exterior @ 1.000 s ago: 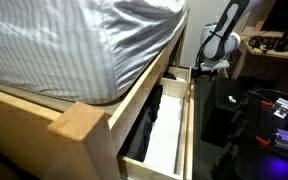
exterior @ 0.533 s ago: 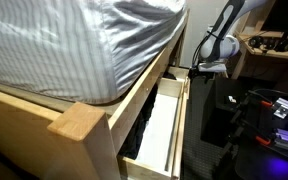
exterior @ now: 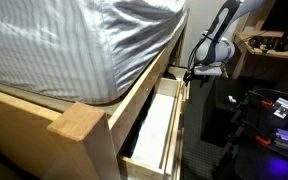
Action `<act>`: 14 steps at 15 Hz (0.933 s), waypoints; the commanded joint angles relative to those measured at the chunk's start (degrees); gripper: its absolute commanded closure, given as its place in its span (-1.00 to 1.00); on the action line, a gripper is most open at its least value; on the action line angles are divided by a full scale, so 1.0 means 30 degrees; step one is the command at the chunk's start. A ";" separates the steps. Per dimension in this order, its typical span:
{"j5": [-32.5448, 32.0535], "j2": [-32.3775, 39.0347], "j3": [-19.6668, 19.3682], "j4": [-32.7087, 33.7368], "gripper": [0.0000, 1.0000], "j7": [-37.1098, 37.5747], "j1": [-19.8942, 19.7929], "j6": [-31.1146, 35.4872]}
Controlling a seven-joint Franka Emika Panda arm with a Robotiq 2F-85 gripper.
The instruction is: Pull out the red shirt from the topmost drawer on the left and put it inside the topmost drawer on the right, close the topmost drawer on the right then close the topmost drawer on the left
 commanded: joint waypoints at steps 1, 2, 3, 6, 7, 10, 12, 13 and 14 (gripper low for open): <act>0.1081 0.1579 0.0043 0.1043 -1.00 0.0400 0.1080 0.2022; 0.1333 0.1913 -0.0373 0.1207 -1.00 0.0896 0.1796 0.2967; 0.1674 0.2346 -0.1260 0.1283 -1.00 0.1620 0.3123 0.4441; 0.3703 0.3982 -0.3389 0.1925 -1.00 0.2884 0.6381 0.7317; 0.4851 0.4615 -0.4157 0.2240 -1.00 0.3197 0.7557 0.7855; 0.5615 0.4371 -0.3729 0.2032 -1.00 0.2478 0.7428 0.7405; 0.6002 0.4910 -0.3959 0.2454 -1.00 0.2703 0.7950 0.7555; 0.6009 0.5013 -0.3995 0.2557 -1.00 0.2712 0.7939 0.7577; 0.4719 0.4384 -0.2434 0.2433 -1.00 0.2168 0.6137 0.8316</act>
